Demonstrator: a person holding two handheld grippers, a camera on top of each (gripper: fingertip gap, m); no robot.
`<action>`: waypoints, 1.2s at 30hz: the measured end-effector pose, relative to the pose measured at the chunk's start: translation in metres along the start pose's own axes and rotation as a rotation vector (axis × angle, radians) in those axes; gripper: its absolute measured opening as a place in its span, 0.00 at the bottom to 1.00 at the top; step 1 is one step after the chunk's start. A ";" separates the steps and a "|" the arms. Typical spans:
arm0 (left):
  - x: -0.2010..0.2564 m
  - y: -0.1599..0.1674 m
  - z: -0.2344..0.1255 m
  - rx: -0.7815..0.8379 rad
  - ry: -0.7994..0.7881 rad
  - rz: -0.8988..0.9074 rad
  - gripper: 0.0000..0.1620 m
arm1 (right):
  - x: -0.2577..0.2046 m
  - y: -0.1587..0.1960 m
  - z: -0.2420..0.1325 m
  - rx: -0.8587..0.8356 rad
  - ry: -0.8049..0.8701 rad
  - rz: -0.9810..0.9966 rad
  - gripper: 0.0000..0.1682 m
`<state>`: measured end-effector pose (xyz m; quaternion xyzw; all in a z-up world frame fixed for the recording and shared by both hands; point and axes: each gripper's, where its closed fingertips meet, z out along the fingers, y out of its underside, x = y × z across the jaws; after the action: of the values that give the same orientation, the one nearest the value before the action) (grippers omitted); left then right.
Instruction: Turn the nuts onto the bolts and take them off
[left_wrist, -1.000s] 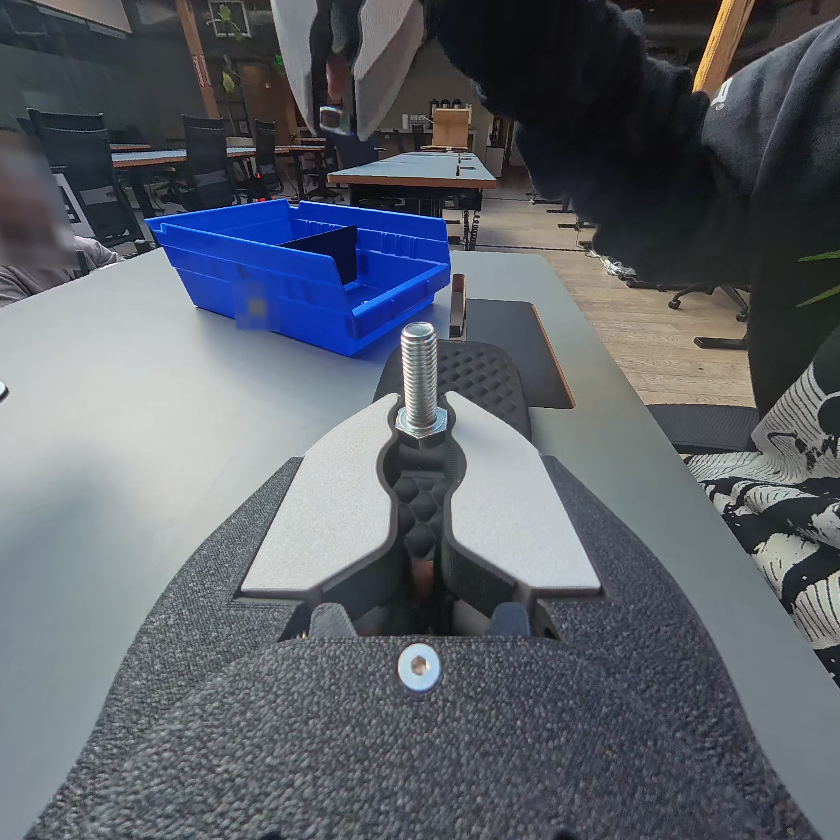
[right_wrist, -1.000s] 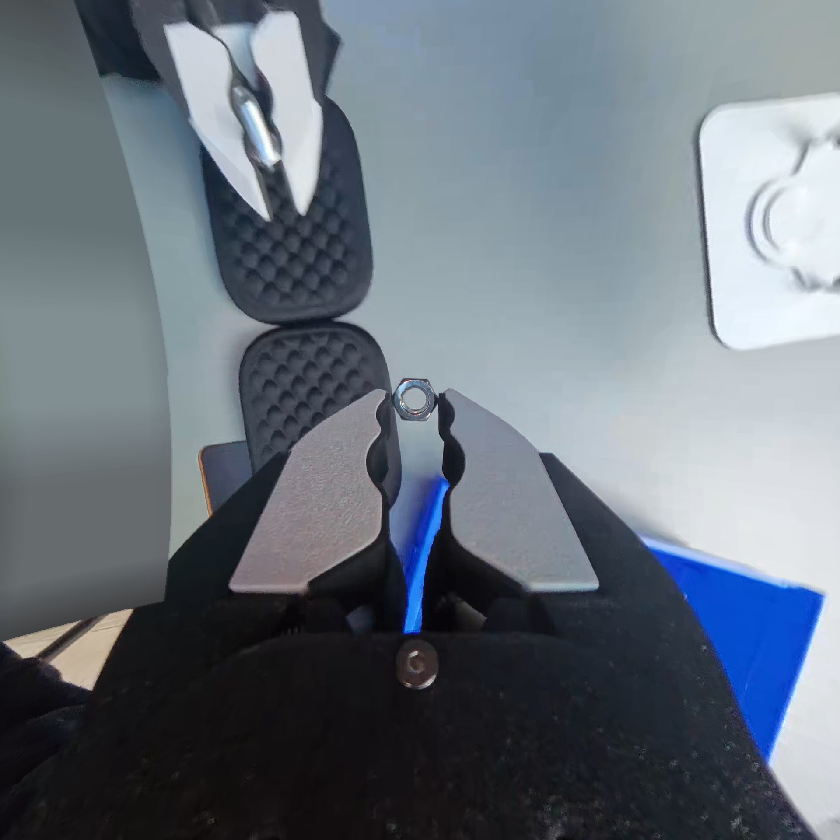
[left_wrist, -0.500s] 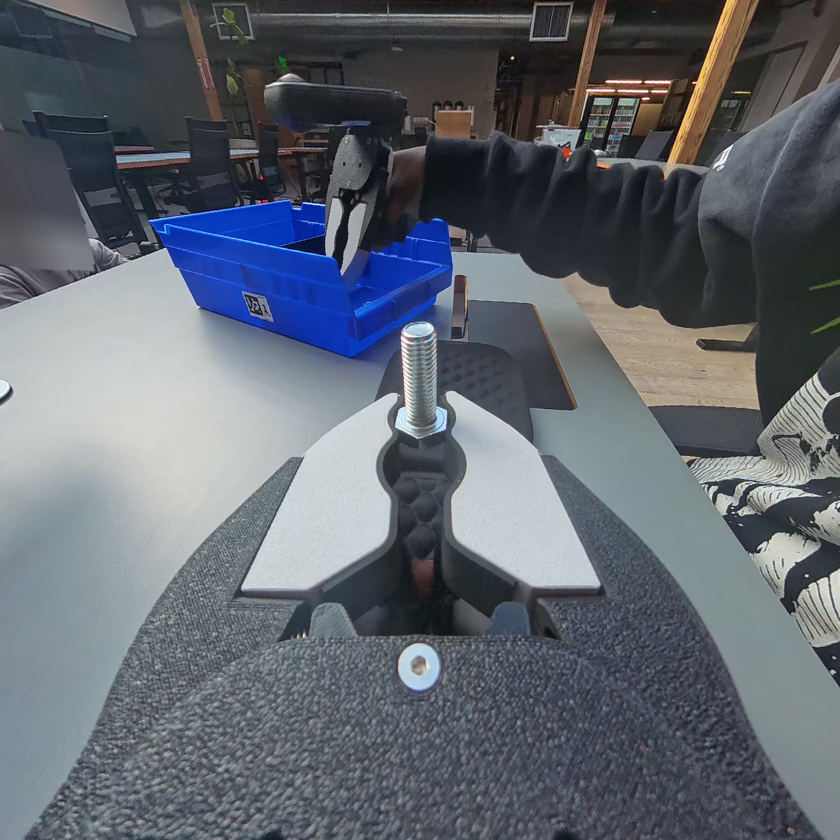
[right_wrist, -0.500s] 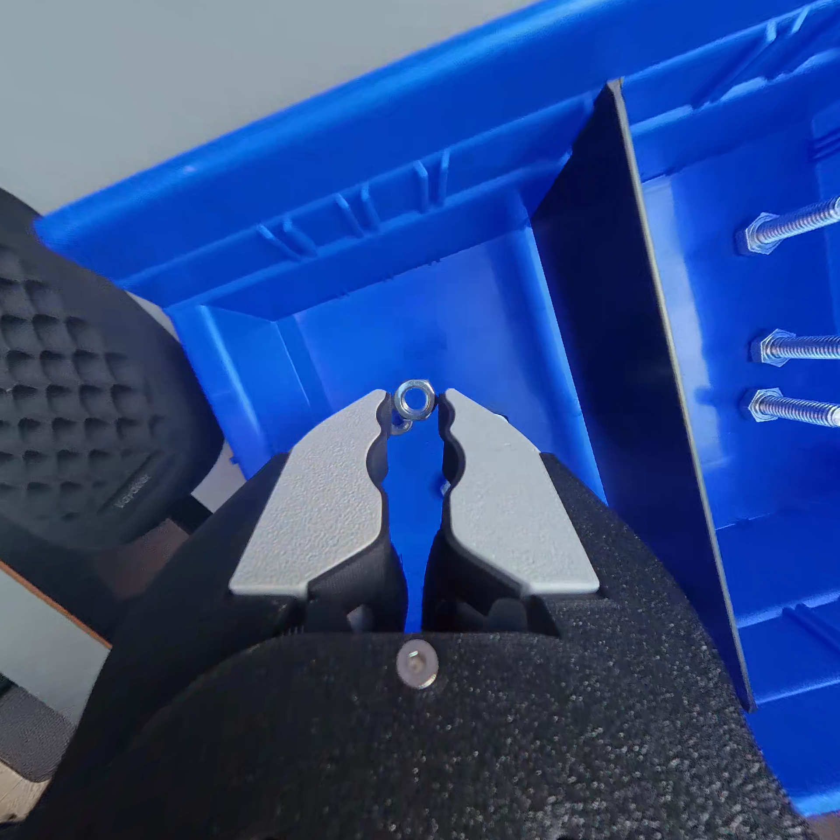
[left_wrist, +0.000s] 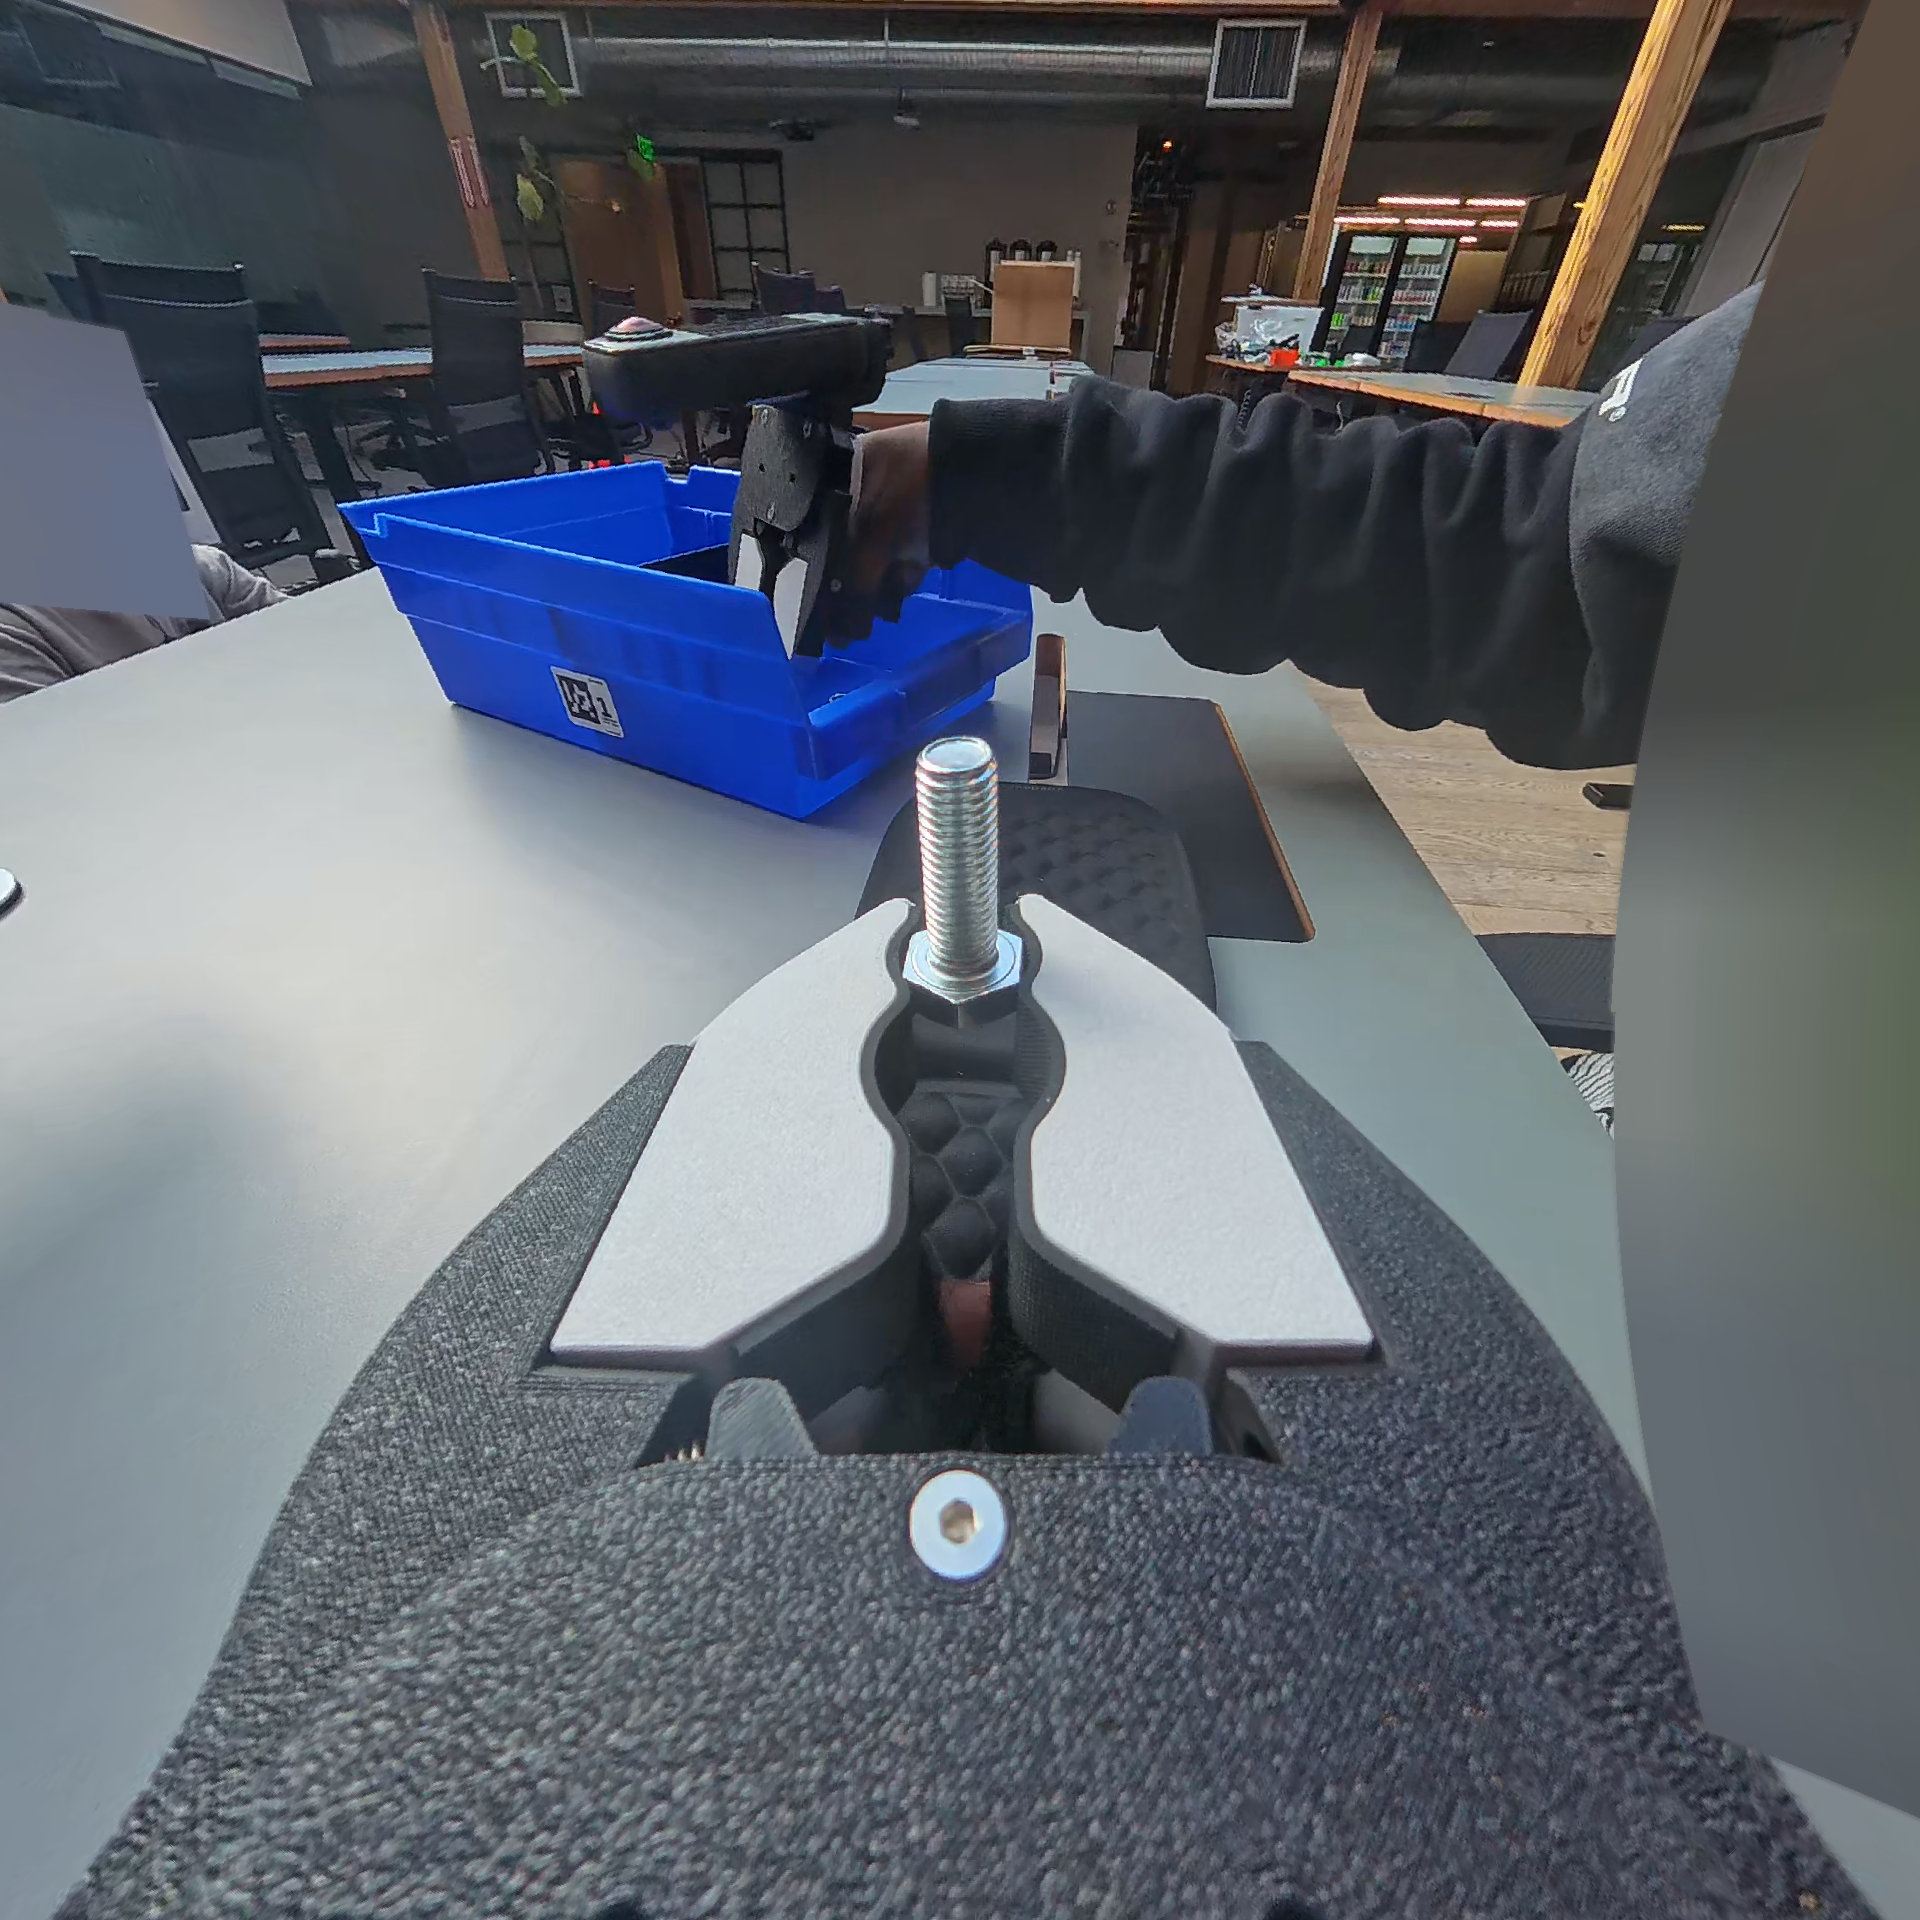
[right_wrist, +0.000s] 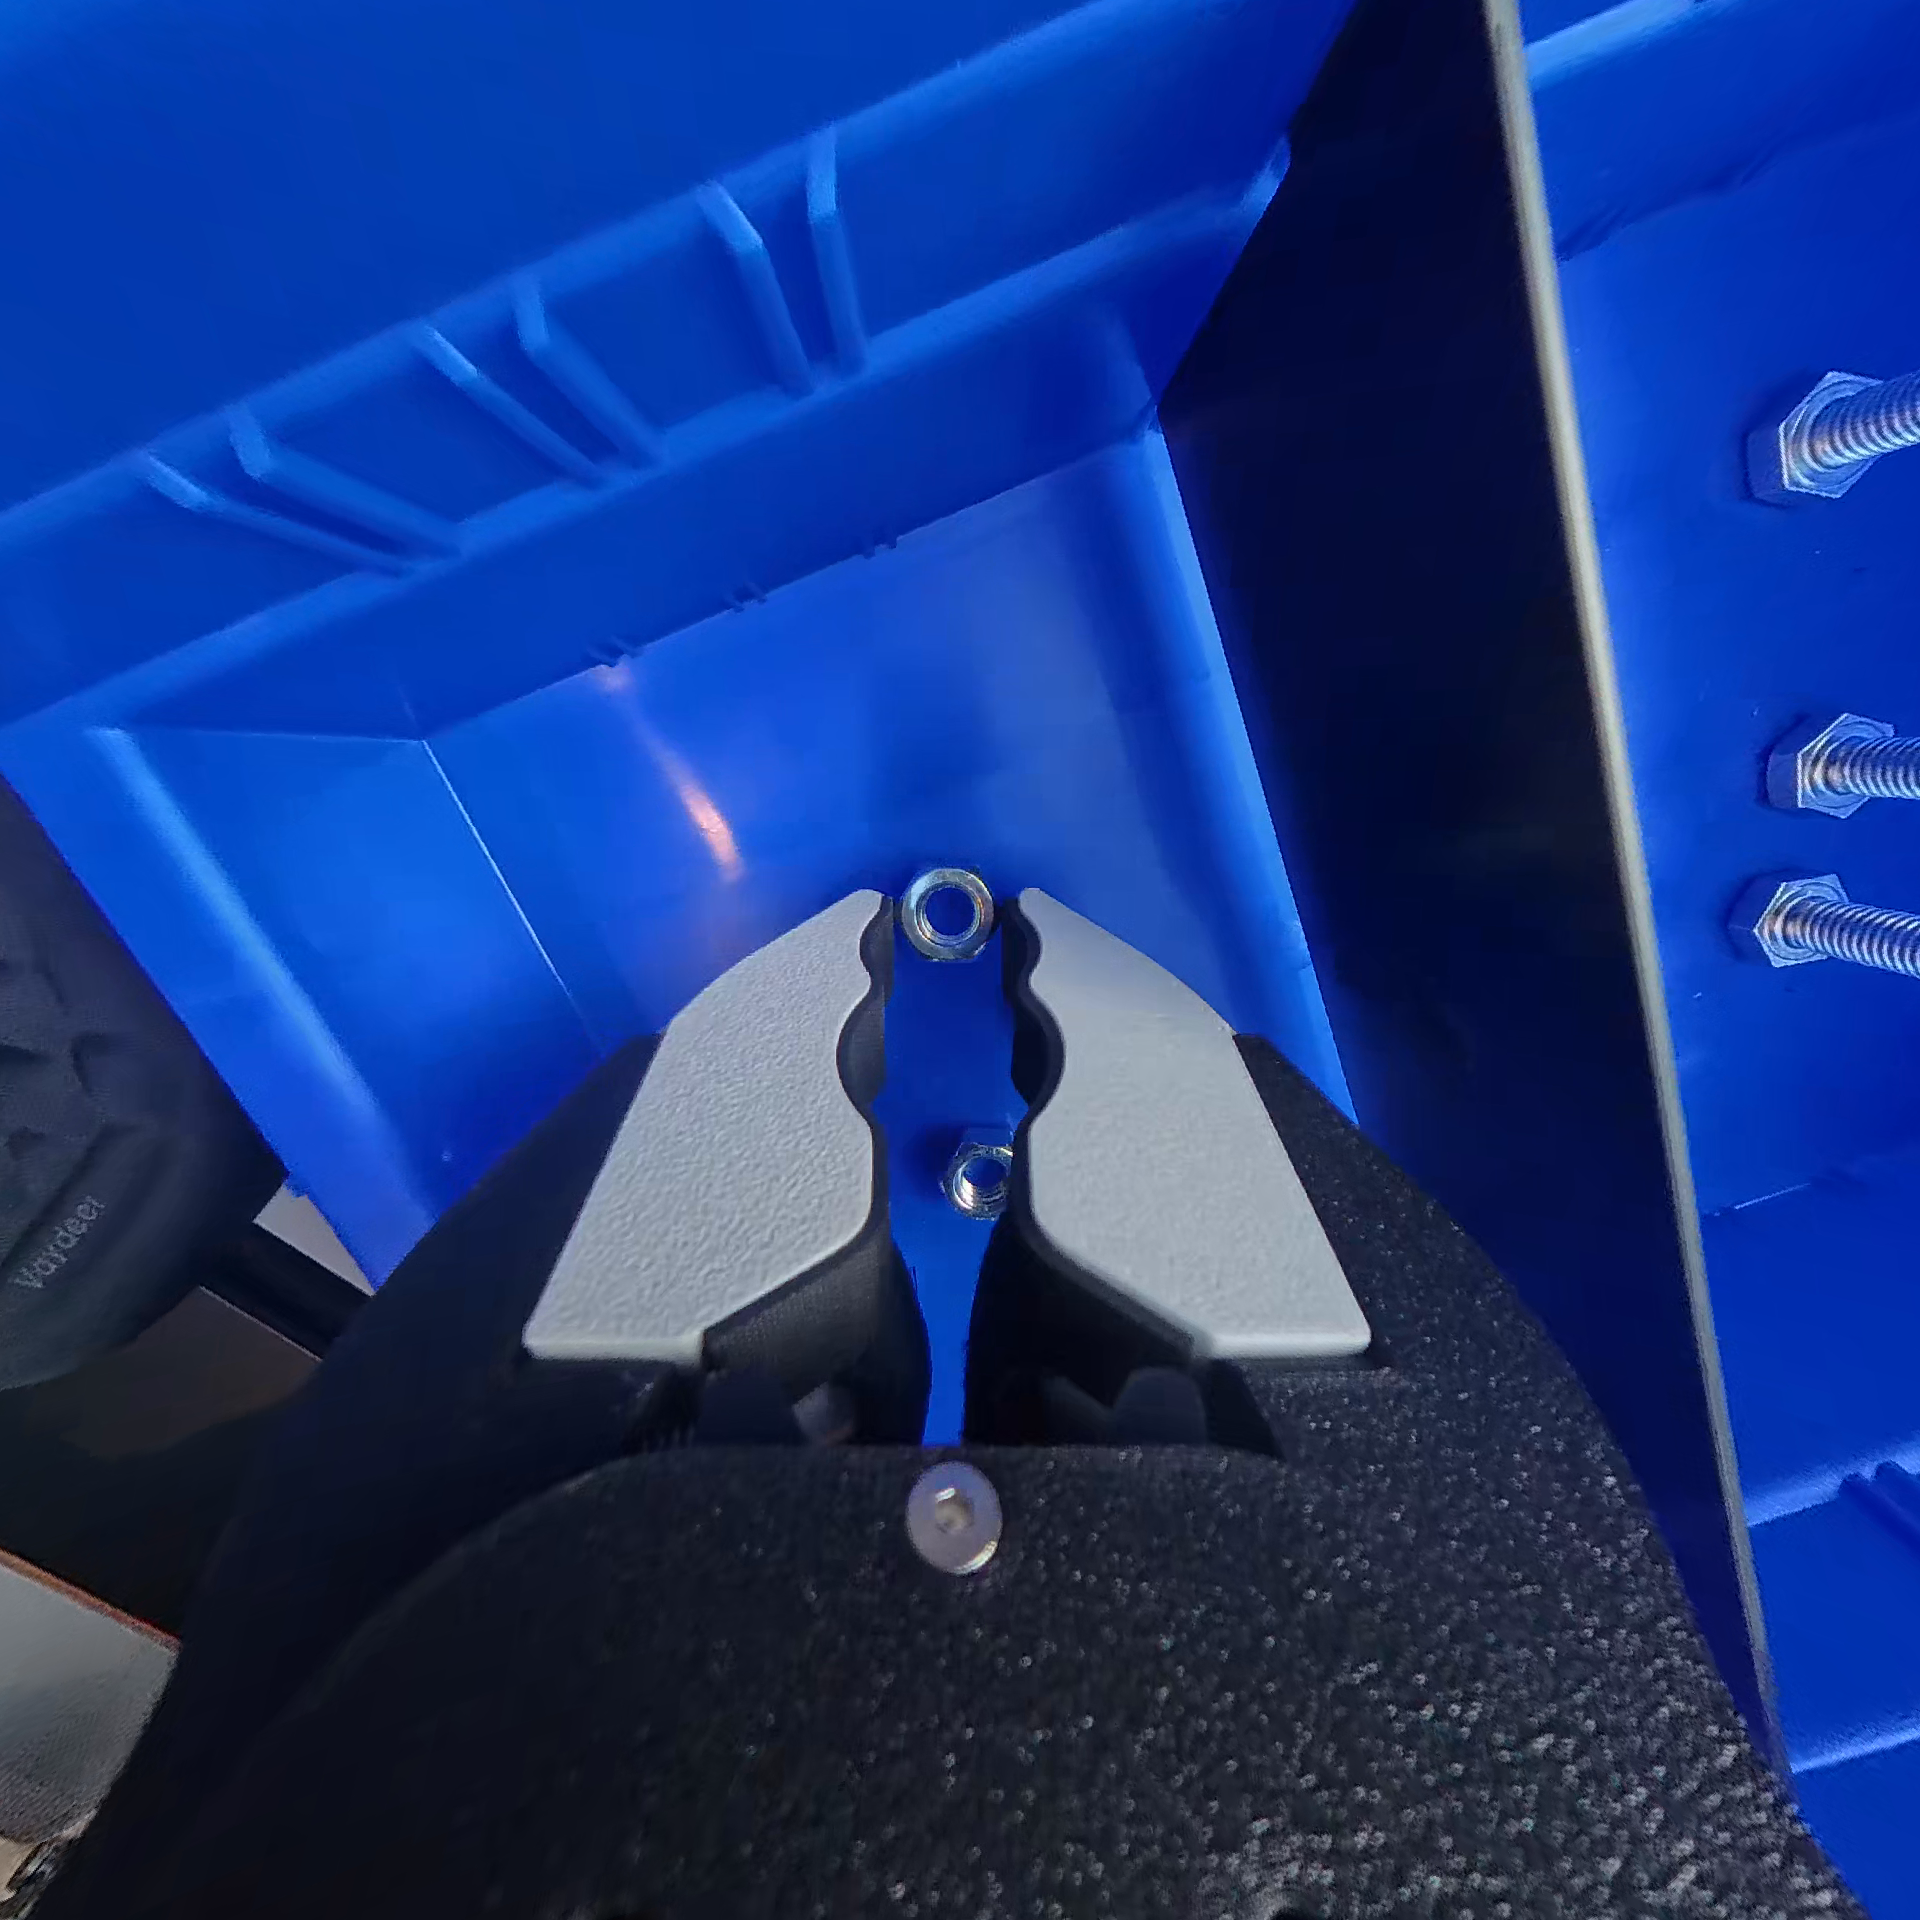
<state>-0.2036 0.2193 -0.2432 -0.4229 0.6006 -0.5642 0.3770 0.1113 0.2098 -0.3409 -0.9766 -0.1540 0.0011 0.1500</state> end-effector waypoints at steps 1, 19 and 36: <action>0.000 0.000 0.000 0.000 0.001 0.000 0.09 | 0.000 0.000 0.001 -0.001 -0.003 -0.001 0.11; -0.002 0.000 0.000 0.005 -0.002 -0.014 0.09 | -0.082 -0.099 -0.103 0.477 -0.003 -0.097 0.14; 0.000 0.001 0.001 -0.010 0.000 0.006 0.09 | -0.325 -0.165 -0.102 0.491 -0.374 -0.724 0.10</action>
<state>-0.2032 0.2186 -0.2442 -0.4230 0.6044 -0.5603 0.3765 -0.2429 0.2316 -0.2093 -0.7787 -0.5042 0.1609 0.3370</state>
